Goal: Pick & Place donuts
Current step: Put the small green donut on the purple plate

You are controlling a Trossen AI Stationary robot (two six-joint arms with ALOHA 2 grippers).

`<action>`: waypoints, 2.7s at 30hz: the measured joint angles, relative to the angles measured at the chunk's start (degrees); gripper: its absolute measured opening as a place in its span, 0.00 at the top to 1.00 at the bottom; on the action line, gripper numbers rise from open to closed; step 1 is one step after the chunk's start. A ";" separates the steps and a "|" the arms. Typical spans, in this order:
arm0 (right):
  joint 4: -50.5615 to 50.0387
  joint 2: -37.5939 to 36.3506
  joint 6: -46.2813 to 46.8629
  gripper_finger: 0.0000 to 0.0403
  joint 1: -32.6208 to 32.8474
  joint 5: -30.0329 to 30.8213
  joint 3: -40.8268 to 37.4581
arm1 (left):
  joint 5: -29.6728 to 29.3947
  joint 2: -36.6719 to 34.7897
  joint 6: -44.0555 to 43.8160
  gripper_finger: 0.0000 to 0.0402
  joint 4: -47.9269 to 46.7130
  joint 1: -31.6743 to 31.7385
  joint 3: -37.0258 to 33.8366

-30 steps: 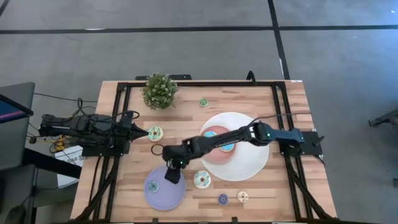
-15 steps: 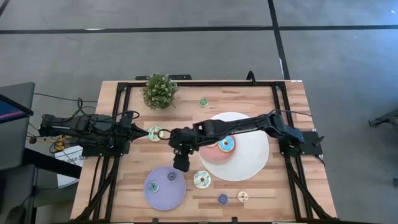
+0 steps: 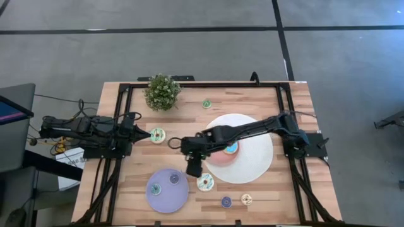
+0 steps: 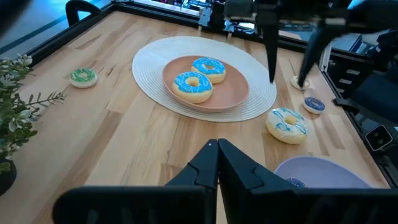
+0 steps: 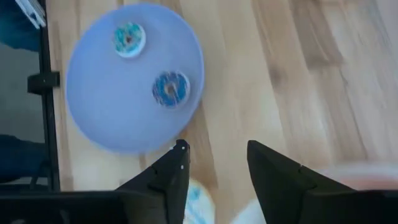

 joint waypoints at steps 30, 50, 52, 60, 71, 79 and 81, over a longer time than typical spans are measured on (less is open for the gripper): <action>26.09 -71.30 15.06 0.67 3.17 7.58 -81.28 | -8.95 44.36 -0.83 1.00 31.14 0.01 12.43; 21.28 -82.52 10.24 0.67 0.43 7.42 -88.93 | -22.85 78.67 7.69 1.00 25.72 1.97 49.03; 20.38 -82.34 7.31 0.67 0.43 7.46 -88.93 | -23.07 81.51 7.77 0.99 23.11 2.80 53.27; 18.74 -82.39 10.55 0.67 0.43 7.46 -88.95 | -18.97 92.61 7.65 0.85 8.51 8.49 69.33; 18.86 -82.36 12.43 0.67 0.23 9.39 -88.95 | 3.06 104.11 -1.72 0.43 0.42 22.16 76.91; 19.04 -82.36 12.46 0.67 0.24 12.38 -88.93 | 2.30 106.29 -1.02 0.23 0.67 26.95 76.85; 19.20 -82.36 12.49 0.67 0.24 12.39 -88.93 | -0.16 106.29 -0.63 0.22 0.99 28.05 76.70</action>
